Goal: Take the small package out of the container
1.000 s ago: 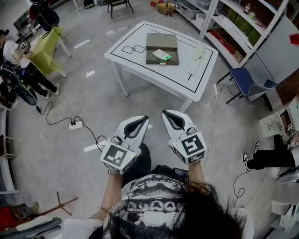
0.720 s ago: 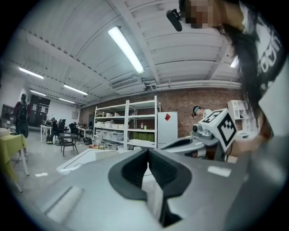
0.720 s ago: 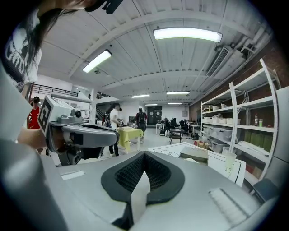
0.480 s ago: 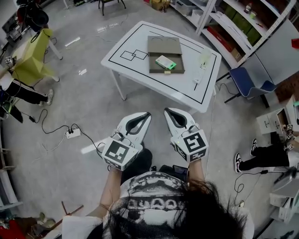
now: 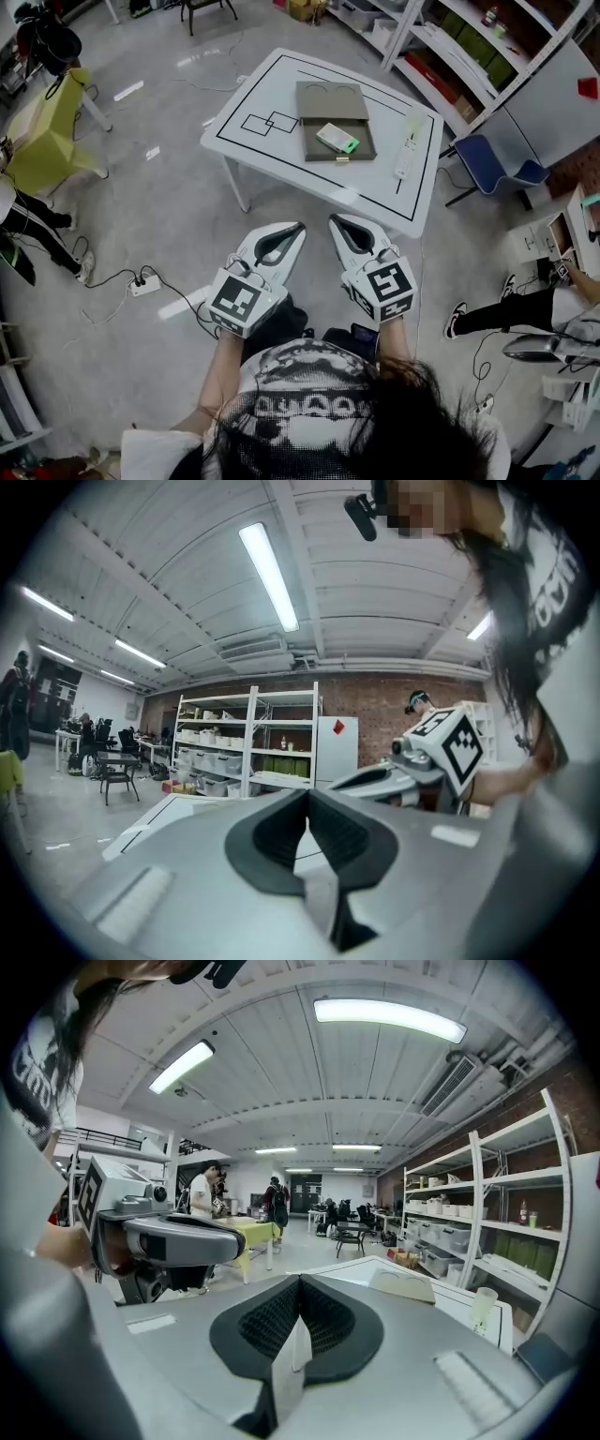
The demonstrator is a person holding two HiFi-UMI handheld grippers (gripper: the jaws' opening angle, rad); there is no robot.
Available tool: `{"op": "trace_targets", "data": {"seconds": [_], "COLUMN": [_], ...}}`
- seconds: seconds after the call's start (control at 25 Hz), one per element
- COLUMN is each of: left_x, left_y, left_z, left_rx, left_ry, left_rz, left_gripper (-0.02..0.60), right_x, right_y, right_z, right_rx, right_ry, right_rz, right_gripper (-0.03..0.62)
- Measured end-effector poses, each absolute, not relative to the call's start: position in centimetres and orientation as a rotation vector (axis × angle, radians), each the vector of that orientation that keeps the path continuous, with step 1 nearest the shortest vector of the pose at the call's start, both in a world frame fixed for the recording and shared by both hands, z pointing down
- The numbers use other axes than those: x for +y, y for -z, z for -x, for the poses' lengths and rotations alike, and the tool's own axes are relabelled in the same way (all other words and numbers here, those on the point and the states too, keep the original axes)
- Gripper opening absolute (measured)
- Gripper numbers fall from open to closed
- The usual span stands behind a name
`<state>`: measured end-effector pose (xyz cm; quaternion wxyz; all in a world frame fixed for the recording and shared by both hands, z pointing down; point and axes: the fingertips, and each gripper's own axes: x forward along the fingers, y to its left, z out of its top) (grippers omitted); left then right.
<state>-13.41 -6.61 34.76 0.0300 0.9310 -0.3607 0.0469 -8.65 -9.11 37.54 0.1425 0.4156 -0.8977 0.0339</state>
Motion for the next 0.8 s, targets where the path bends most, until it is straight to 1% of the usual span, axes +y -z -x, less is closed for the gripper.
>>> {"op": "trace_targets", "data": {"seconds": [0.4,0.8], "left_x": [-9.7,-10.9], "left_y": [-36.3,-38.0], "left_z": [15.4,14.5], "left_rx": [-1.042,-0.98], "left_ry": [-0.19,-0.206], "left_rz": [-2.875,-2.85], "left_gripper": [0.0,0.0], "right_x": [-12.0,-12.9], "right_y": [-38.7,-39.8], "right_z": [10.3,8.9], "right_rx": [-2.541,-2.488], "right_ry": [-0.128,-0.16], "right_rz": [-1.257,-1.294], "right_gripper": [-0.003,-0.003]}}
